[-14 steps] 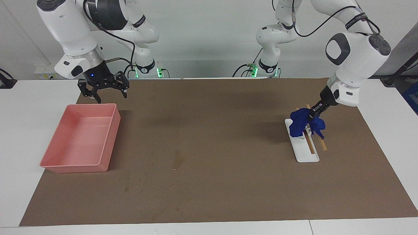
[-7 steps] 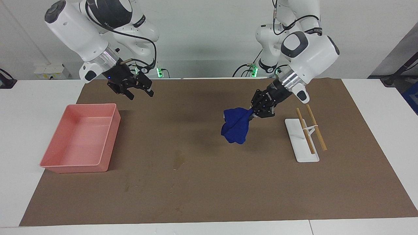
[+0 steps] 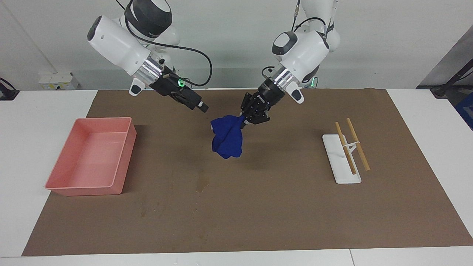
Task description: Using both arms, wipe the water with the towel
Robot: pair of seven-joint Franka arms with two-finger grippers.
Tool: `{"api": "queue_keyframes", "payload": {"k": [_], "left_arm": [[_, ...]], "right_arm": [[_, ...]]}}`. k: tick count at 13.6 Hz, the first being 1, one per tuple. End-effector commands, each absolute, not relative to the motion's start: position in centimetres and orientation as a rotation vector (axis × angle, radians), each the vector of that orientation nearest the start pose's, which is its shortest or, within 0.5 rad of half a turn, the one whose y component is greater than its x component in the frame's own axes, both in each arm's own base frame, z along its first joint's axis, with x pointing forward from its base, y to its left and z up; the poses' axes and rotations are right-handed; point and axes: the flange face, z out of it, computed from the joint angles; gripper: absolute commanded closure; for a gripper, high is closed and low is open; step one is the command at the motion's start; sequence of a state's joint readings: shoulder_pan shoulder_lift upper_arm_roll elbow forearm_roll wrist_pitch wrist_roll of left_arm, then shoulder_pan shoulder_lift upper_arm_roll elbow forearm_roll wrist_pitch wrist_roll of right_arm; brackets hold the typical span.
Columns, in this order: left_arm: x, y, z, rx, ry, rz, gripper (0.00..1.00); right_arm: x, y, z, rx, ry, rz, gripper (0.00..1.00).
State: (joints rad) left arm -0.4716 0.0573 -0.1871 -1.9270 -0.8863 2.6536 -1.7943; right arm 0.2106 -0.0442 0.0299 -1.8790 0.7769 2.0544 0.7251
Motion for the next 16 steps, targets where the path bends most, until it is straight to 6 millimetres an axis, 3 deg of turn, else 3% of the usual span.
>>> {"api": "queue_keyframes", "payload": {"k": [1,7,9,11,12,13,14,16], "left_arm": [[48.4,-36.7,53.2,1.391,1.803,-0.531,1.0],[45.5,-37.6,54.8,1.412,1.779,-0.559,1.0],[44.5,-38.8,54.8,1.427,1.759,-0.562,1.0],[44.8,-38.4,54.5,1.393,1.761,-0.525,1.0],[44.7,-38.2,54.2,1.382,1.766,-0.509,1.0],[44.3,-38.6,54.0,1.379,1.76,-0.497,1.0],[43.9,-38.9,54.0,1.361,1.747,-0.473,1.0],[44.0,-38.9,54.0,1.341,1.748,-0.461,1.0]], "right_arm": [[53.6,18.3,55.7,-2.125,1.025,0.267,0.0],[54.5,17.4,52.1,-2.03,1.141,0.278,0.0],[54.5,17.7,52.0,-2.031,1.139,0.282,0.0],[54.3,18.0,52.0,-2.034,1.135,0.282,0.01],[54.3,18.1,52.0,-2.041,1.121,0.28,0.3],[54.3,18.2,52.0,-2.046,1.114,0.281,0.67],[54.3,18.2,51.9,-2.052,1.106,0.286,0.97],[54.2,18.3,52.0,-2.06,1.092,0.285,1.0]]}}
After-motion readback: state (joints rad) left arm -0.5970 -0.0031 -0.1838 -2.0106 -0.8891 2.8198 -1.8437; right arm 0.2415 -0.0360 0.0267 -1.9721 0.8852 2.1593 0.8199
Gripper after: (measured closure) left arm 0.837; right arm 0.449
